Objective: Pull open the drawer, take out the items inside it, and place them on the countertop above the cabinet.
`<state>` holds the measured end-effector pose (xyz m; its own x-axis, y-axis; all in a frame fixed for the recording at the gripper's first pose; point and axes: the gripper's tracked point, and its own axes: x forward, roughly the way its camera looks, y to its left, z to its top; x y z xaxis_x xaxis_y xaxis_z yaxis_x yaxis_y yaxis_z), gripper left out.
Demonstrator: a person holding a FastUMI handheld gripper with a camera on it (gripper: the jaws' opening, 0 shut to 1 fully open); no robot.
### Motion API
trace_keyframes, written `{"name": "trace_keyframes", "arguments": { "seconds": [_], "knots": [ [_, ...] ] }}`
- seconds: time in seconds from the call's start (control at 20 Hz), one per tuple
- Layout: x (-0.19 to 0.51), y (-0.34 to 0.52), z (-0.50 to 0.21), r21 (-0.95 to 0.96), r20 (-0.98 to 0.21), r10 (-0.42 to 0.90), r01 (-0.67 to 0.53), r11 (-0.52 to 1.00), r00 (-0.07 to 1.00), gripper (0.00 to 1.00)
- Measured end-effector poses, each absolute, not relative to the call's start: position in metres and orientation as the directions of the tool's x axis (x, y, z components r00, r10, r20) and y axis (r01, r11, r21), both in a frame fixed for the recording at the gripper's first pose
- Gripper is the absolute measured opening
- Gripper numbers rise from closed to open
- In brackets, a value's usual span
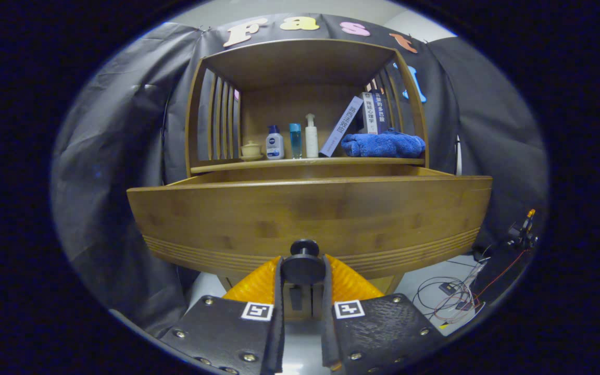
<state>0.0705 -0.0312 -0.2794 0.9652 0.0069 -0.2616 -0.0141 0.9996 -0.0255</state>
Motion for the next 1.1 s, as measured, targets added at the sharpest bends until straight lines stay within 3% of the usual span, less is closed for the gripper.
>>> {"name": "trace_keyframes", "arguments": {
  "seconds": [0.25,0.55,0.8,0.95,1.1],
  "knots": [
    [0.065,-0.033,-0.28,-0.036,-0.257,0.0,-0.009,0.999,0.967,0.29],
    [0.049,-0.042,-0.258,-0.11,-0.221,-0.043,0.019,0.994,0.974,0.97],
    [0.056,-0.043,-0.22,-0.022,-0.231,-0.043,0.039,0.999,0.972,0.98],
    [0.07,-0.059,-0.197,-0.102,-0.262,-0.102,0.078,0.992,0.96,0.98],
    [0.091,-0.052,-0.158,-0.165,-0.22,-0.085,0.049,0.985,0.972,0.98]
  ]
}}
